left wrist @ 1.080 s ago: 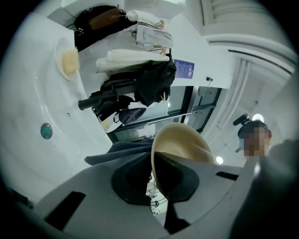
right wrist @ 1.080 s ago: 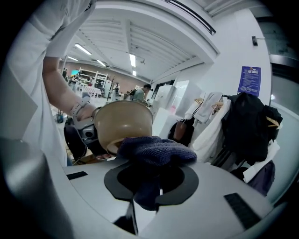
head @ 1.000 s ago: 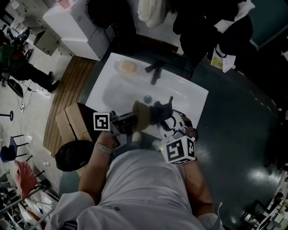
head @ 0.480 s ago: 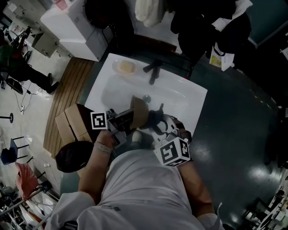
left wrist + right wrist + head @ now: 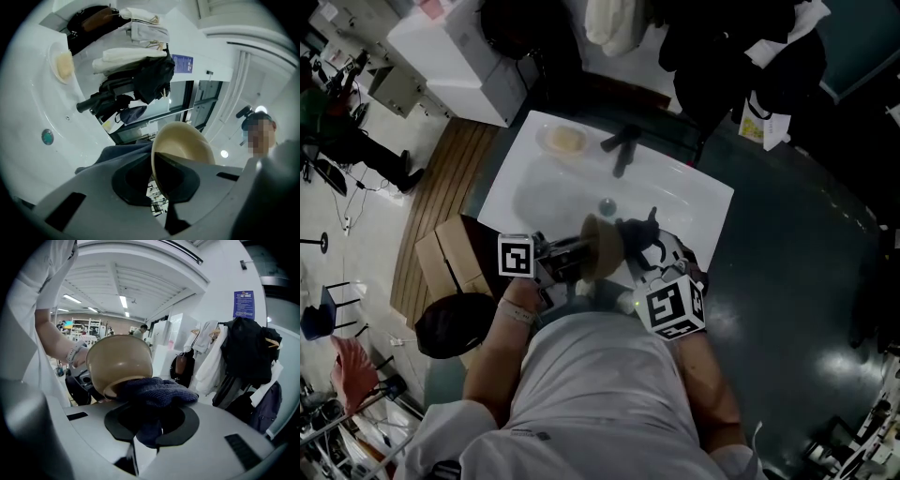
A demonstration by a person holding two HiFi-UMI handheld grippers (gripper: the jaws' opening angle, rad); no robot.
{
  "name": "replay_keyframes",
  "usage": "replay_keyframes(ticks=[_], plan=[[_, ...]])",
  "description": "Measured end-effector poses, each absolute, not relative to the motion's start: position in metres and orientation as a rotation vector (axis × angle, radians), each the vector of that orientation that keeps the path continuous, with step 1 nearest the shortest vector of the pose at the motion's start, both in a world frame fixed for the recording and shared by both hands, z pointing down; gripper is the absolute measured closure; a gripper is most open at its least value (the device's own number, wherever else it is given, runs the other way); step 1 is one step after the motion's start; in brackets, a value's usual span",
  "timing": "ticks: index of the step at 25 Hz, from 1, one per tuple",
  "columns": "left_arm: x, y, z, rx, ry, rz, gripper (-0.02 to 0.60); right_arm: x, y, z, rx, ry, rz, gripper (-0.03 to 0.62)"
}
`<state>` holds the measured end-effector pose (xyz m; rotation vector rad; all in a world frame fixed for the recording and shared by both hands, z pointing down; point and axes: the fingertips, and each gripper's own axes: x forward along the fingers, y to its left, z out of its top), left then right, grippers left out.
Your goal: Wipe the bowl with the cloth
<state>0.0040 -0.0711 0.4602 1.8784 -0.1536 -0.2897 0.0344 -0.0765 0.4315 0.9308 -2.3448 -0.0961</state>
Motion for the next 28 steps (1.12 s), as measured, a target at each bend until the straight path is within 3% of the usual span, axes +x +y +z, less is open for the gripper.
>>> replay_keyframes(ticks=[13,20,28], plan=[[-0.018,-0.096,0.484,1.890,-0.456,-0.212,0.557,0.040,-0.059,0.444,0.866,-2.371,0.002,0.520],[-0.022,-0.104,0.506,2.029,-0.674,0.086,0.557,0.065,-0.073,0.407,1.005,-2.415,-0.012,0.520],[-0.007,-0.099,0.516,2.136,-0.738,0.378,0.558,0.046,-0.082,0.347,1.017,-2.547,-0.083,0.520]])
